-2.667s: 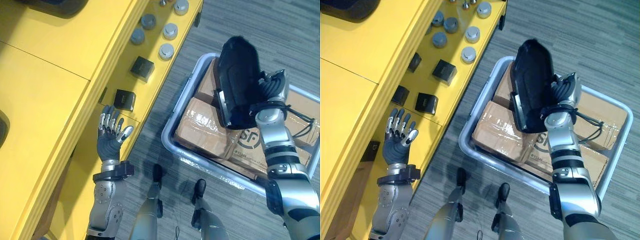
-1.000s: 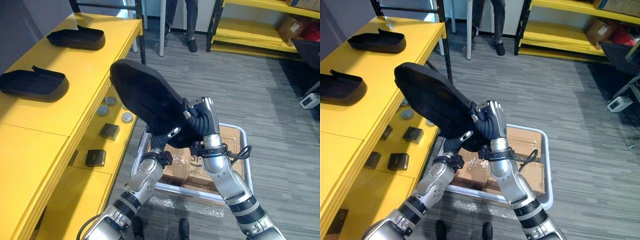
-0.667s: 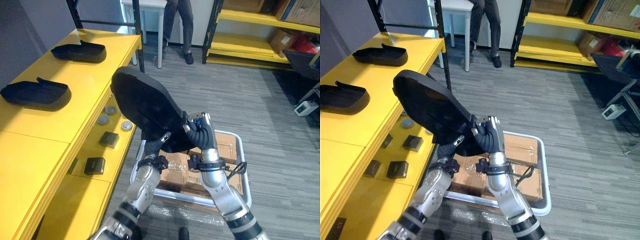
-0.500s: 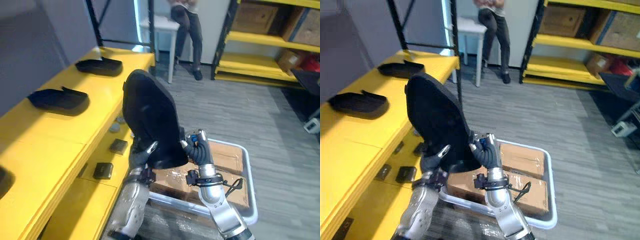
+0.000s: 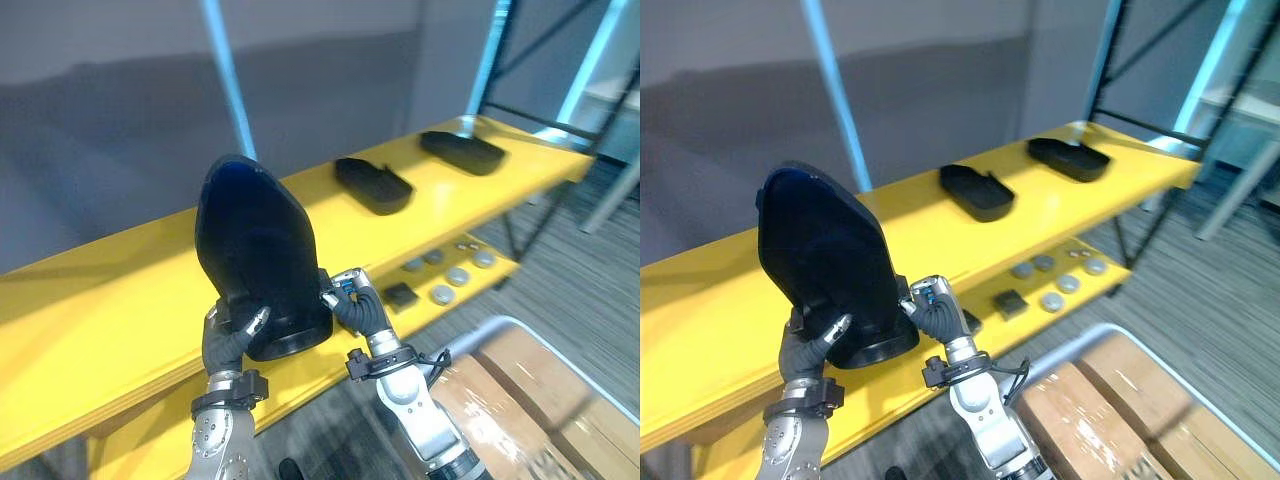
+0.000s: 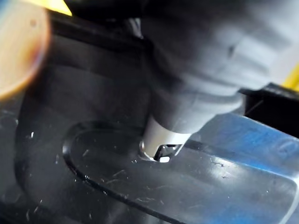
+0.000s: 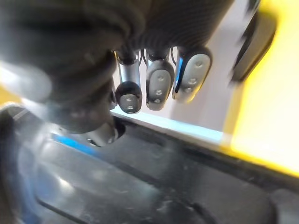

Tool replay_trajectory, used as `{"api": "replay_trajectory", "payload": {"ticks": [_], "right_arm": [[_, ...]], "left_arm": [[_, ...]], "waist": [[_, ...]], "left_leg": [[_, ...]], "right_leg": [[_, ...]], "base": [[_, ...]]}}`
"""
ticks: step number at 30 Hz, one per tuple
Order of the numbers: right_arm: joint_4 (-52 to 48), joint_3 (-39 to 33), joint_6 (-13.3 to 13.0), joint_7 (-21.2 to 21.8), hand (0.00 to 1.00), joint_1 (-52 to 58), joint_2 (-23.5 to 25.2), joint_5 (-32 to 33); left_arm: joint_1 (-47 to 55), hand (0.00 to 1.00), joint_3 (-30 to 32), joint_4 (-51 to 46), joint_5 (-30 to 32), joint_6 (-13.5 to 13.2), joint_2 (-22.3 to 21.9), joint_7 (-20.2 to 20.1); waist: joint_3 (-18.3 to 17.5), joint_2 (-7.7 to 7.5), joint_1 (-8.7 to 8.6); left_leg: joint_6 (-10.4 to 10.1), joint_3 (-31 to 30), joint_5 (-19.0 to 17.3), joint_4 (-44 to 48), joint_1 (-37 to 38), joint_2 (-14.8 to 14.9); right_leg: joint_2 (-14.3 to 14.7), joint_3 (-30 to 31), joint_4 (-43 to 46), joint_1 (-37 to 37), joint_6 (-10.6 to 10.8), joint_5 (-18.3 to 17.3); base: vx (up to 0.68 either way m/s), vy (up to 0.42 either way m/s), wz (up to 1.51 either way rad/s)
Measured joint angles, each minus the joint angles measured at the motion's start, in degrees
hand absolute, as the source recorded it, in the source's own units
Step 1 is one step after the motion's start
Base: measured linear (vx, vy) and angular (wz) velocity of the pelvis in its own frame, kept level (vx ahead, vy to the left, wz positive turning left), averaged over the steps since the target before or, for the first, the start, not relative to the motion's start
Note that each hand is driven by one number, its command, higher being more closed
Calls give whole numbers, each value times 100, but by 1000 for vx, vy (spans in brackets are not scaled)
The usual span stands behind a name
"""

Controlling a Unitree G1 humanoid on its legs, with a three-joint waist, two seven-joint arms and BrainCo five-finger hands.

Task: Walk over and take plastic housings, then place them on the shelf

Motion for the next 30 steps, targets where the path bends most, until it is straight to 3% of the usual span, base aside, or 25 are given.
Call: {"api": "replay_trajectory", "payload": {"ticks": [1,3,4,5,6,7,8,10,11,12,13,14,17,19,20,25,27,28,30], "right_arm": [[-11,0,3,57,100,0,69,0],[-17,-4,14,148,100,-21,90,4],[-19,-15,16,180,100,-83,90,5],[-16,-30,20,217,100,-144,76,7],[-15,-36,19,234,100,-193,73,7],[-37,-86,18,244,100,-226,106,14],[-54,-111,18,250,100,-223,126,47],[-95,-121,18,271,100,-190,150,129],[-97,-125,18,279,100,-185,149,133],[-153,-130,19,286,100,-119,154,212],[-213,-146,18,286,100,-67,169,236],[-266,-164,12,298,100,66,130,255],[-336,-160,13,397,100,241,112,286],[-375,-176,12,450,100,269,108,444],[-375,-179,12,479,0,270,99,511],[-382,-115,6,696,0,240,-91,880],[-411,-120,5,763,0,243,-198,932],[-435,-176,5,795,0,244,-270,1010],[-435,-201,10,795,0,302,-283,1037]], "left_arm": [[25,100,91,-73,58,2,22,-58],[39,100,170,-147,177,9,19,-88],[37,100,220,-217,241,13,67,-106],[-22,100,249,-290,319,14,153,-90],[-53,100,278,-348,387,8,225,-71],[-174,100,286,-384,404,2,364,-58],[-250,100,285,-387,415,0,444,-59],[-272,100,264,-385,396,-23,500,-65],[-270,100,261,-385,396,-27,499,-66],[-280,100,222,-383,395,-34,543,-75],[-294,100,199,-394,393,-41,583,-79],[-267,100,135,-339,396,-49,521,-122],[-96,100,95,-337,384,-50,486,-188],[-94,100,95,-334,384,-44,429,-239],[-68,100,96,-334,382,-42,373,-260],[8,100,123,-269,312,-37,212,-275],[43,100,109,-220,226,-35,213,-306],[-48,100,105,-101,182,-32,228,-358],[-151,100,114,93,148,-30,320,-403]], "waist": [[-10,-49,58],[-32,-90,24],[-11,-118,-18],[1,-106,-104],[19,-106,-140],[62,-85,-171],[97,-85,-212],[196,-81,-326],[203,-97,-348],[209,-146,-425],[217,-225,-429],[241,-184,-406],[238,-141,-333],[252,-119,-395],[261,-109,-398],[340,21,-373],[343,11,-427],[371,23,-441],[360,61,-446]], "left_leg": [[112,-101,130,18,0,-170],[255,-264,52,-46,96,-536],[356,-422,-11,-44,230,-770],[402,-701,-137,-43,375,-896],[444,-856,-202,-42,418,-916],[447,-1173,-224,-84,496,-922],[444,-1398,-222,-185,602,-957],[434,-1863,-218,-398,903,-1129],[416,-1977,-228,-414,946,-1171],[271,-2257,-217,-410,968,-1324],[214,-2345,-236,-399,981,-1434],[97,-2485,-273,-404,1025,-1473],[5,-2514,-315,-406,944,-1245],[-17,-2614,-314,-400,842,-1189],[-31,-2642,-323,-392,831,-1181],[-191,-3218,-387,-174,669,-1220],[-483,-3409,-231,-362,620,-1363],[-431,-3208,-436,-158,485,-1292],[-552,-2866,-494,208,381,-820]], "right_leg": [[-292,-114,414,16,104,-146],[-990,-177,1557,-12,63,-240],[-1624,-94,2718,-152,-269,-80],[-2023,401,3767,-452,-1006,219],[-1991,881,4089,-690,-975,123],[-1570,1854,4317,-1179,-752,-181],[-1202,2398,4178,-1426,-724,-397],[-557,3241,3274,-1733,-664,-592],[-398,3465,2945,-1826,-660,-593],[-57,3919,1844,-1954,-670,-445],[-20,4044,1414,-1979,-712,-126],[-36,4076,1386,-1932,-575,27],[263,3994,667,-1668,-631,262],[390,3888,213,-1517,-643,456],[426,3870,33,-1427,-643,512],[408,3586,-45,-1281,-661,494],[221,3393,60,-1307,-658,366],[71,3249,98,-1329,-625,344],[27,3113,115,-1301,-619,347]], "base": [[269,157,52],[296,197,78],[357,344,113],[315,320,110],[247,204,124],[179,10,120],[182,-29,138],[163,-74,124],[188,-153,127],[141,-153,100],[175,-193,108],[173,-132,43],[173,-87,2],[146,-74,11],[102,-41,9],[62,-20,35],[18,21,72],[2,27,77],[19,24,47]]}}
